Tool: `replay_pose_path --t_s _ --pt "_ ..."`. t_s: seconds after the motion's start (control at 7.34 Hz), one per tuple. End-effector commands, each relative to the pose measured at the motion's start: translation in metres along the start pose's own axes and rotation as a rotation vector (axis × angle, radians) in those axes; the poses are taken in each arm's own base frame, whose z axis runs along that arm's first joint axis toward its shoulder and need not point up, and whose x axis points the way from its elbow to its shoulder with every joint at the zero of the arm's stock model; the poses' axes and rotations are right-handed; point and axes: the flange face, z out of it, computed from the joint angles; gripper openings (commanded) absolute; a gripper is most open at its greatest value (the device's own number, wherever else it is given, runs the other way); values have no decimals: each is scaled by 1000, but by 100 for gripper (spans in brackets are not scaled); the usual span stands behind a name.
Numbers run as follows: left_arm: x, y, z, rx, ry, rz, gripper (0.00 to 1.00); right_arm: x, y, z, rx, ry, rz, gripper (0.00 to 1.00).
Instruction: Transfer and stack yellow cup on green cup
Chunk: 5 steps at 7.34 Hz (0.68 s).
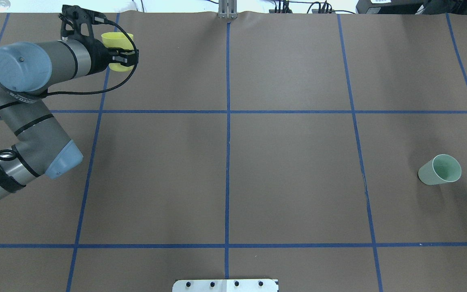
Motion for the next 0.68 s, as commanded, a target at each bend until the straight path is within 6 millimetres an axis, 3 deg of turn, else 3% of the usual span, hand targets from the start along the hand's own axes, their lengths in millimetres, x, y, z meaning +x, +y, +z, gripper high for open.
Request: replay_pose_path --t_s 0.0,0.14,0.27,0.41,0.54 --pt "37 1 -3 -54 210 234 0 -32 -13 19 -42 -39 -13 100" --pt "46 -1 -10 -49 274 249 0 -58 -27 42 -79 -49 2 100" --pt "46 8 -11 -41 306 253 0 -90 -25 70 -128 -59 13 99" --pt "41 20 -7 -44 323 262 0 -116 -46 69 -119 -73 -12 100" --pt "40 38 2 -54 363 269 0 -140 -44 87 -146 -83 -47 99"
